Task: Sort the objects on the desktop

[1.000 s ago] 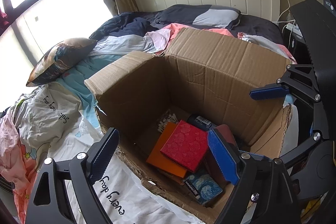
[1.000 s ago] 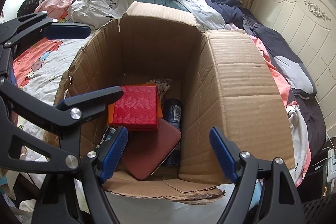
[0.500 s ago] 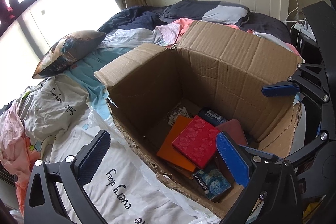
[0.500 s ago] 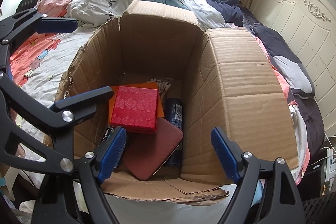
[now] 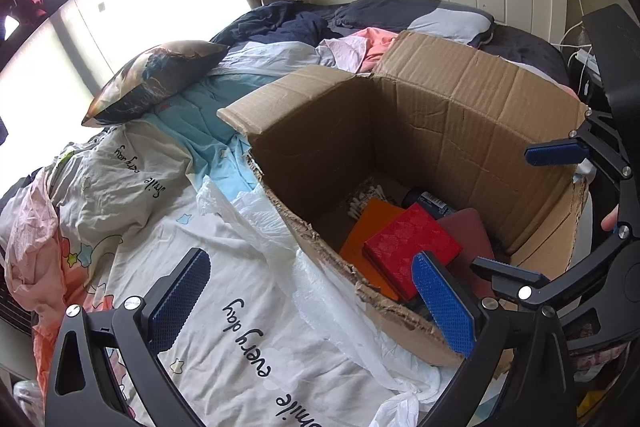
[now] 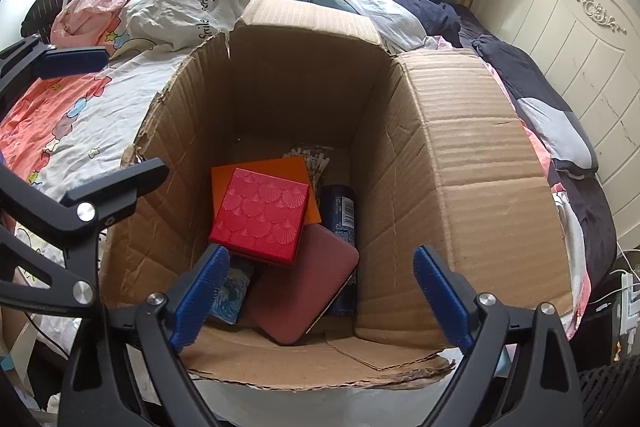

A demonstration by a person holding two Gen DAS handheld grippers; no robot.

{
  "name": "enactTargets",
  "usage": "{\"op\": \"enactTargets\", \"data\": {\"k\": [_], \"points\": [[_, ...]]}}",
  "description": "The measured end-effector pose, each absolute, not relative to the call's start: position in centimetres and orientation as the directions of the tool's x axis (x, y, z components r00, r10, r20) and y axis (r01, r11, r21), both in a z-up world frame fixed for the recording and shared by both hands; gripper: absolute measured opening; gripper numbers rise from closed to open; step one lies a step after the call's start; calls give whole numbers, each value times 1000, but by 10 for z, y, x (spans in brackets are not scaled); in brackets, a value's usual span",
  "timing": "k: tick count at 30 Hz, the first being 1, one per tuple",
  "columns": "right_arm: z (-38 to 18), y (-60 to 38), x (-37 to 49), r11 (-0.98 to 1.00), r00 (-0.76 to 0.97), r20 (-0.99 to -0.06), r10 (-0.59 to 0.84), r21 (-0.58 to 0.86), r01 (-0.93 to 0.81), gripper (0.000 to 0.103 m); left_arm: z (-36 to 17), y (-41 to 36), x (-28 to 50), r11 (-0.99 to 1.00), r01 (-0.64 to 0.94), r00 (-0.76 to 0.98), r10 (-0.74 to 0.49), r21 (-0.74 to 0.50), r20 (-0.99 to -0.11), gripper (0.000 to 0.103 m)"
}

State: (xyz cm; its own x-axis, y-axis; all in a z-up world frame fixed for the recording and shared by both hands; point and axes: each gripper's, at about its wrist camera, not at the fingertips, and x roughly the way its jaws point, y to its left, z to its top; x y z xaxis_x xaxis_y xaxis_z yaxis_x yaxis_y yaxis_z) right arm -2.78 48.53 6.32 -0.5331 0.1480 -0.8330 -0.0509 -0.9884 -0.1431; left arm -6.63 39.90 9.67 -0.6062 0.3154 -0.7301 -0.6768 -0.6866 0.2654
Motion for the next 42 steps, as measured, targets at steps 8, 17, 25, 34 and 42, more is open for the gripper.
{"op": "enactTargets", "data": {"k": [8,17,25,34,42], "points": [[76,475,-25,-983,-543,-820,181,-167,-76,103,106,372,-64,-717,-644,-628,298,265,-719,103],[97,456,-15,-983,-586,-790,181,-166,-80,103,114,341,-51,-738,-614,-654,278,280,-703,103],[110,416,-12,-984,-618,-770,155,-176,-28,103,113,293,-49,-781,-561,-665,226,276,-711,103],[104,360,-17,-981,-627,-772,105,-184,63,103,107,229,-51,-843,-476,-671,166,249,-723,103],[95,311,-24,-976,-628,-777,41,-166,141,103,111,171,-52,-899,-389,-686,137,201,-714,103]]}}
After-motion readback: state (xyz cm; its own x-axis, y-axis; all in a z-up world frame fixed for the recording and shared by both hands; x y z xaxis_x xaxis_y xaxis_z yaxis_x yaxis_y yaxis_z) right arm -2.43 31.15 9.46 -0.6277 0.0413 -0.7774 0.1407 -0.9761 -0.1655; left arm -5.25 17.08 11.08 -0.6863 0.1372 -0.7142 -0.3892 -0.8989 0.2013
